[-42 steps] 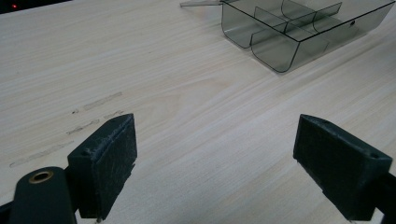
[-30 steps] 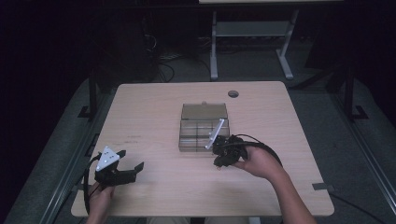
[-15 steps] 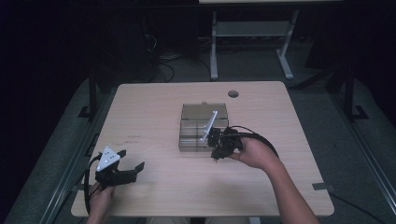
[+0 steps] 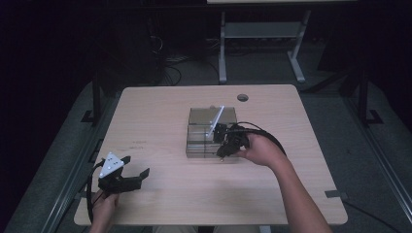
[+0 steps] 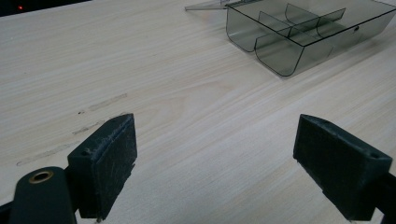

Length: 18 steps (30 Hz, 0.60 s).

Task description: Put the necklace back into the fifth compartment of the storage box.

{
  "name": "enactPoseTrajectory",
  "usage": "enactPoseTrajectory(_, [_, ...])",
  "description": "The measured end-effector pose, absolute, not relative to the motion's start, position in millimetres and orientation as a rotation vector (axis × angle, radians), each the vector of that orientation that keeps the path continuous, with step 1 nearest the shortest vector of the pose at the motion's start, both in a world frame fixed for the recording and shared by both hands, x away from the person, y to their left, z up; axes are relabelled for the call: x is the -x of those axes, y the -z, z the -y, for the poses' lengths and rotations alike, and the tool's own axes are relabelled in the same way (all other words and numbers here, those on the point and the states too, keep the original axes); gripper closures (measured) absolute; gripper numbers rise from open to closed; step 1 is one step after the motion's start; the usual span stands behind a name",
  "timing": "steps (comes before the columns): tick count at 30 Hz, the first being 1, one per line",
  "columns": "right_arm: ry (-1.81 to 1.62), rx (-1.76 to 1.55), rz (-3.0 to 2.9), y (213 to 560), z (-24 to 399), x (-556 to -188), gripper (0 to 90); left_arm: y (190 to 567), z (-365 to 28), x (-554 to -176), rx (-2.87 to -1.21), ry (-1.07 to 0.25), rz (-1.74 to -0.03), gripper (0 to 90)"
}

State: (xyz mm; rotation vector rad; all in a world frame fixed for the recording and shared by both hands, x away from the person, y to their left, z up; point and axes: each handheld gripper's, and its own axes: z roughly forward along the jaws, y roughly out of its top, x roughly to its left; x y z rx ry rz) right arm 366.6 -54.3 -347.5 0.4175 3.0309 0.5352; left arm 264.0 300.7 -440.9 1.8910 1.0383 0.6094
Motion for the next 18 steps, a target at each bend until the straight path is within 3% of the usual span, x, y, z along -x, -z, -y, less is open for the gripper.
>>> enactPoseTrajectory(18, [-0.506, -0.439, -3.023, 341, 45, -386, 86.0, 441, -298, -264, -1.907, -0.617, -1.025, 13.0])
